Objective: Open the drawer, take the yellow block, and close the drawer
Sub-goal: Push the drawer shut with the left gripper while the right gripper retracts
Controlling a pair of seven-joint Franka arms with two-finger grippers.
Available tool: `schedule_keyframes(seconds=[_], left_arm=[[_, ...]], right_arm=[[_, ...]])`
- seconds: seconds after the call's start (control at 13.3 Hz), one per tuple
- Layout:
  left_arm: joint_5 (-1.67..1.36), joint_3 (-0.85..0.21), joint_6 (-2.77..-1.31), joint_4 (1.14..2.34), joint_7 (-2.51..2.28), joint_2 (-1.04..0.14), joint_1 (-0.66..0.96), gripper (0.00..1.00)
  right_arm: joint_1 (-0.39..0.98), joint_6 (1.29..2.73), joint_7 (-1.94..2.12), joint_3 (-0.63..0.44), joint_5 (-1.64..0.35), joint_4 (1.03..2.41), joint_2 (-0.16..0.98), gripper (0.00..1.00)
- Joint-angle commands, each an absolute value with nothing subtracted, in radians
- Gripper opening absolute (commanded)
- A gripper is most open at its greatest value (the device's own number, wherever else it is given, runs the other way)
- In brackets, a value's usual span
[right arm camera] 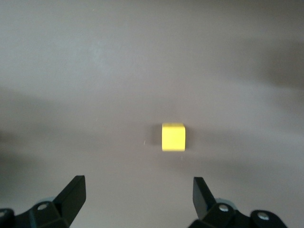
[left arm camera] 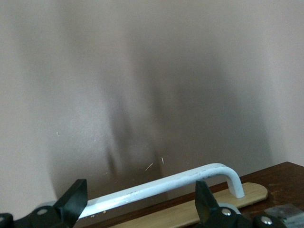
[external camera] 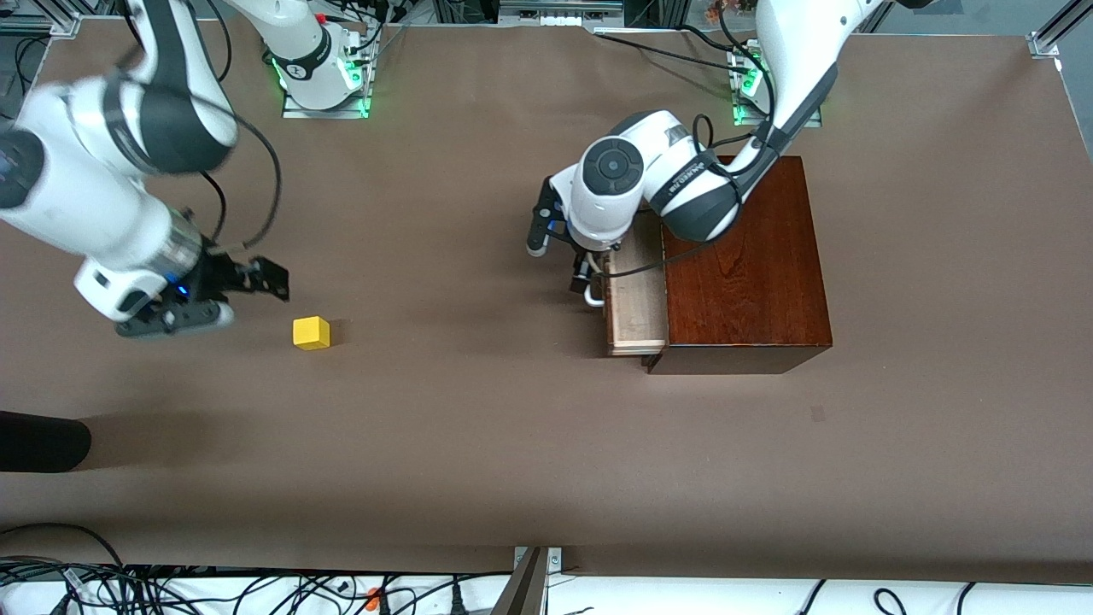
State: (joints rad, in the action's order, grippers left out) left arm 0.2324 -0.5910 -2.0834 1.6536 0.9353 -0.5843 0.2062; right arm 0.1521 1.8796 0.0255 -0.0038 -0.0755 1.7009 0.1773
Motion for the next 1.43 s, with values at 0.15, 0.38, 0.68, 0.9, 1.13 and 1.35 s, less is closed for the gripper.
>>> schedule_keyframes(seconds=[0.15,0.38,0.68,0.9,1.13,1.35], left_arm=[[0.270,-0.572,-1.913,1.675,0.940,-0.517,0.146,1.00],[0.270,-0.574,-1.879,1.675,0.940,-0.502,0.118,1.00],[0.270,-0.575,-1.879,1.675,0.940,-0.499,0.117,1.00],[0.256,-0.580,-1.878,1.661,0.927,-0.482,0.114,1.00],[0.156,-0.581,-1.803,1.582,0.847,-0.420,0.115,1.00],[0.106,-0.577,-1.617,1.444,0.671,-0.411,0.066,1.00]], right_arm=[[0.132,1.662,0.025,0.014,-0.081,1.519,0.172,1.00],[0.123,1.644,0.025,0.012,-0.072,1.491,0.190,1.00],[0.124,1.626,0.029,0.003,0.007,1.488,0.160,1.00],[0.123,1.618,0.026,-0.006,0.037,1.464,0.149,1.00],[0.130,1.612,0.026,0.009,0.015,1.451,0.143,1.00],[0.135,1.635,0.026,0.008,0.015,1.448,0.153,1.00]])
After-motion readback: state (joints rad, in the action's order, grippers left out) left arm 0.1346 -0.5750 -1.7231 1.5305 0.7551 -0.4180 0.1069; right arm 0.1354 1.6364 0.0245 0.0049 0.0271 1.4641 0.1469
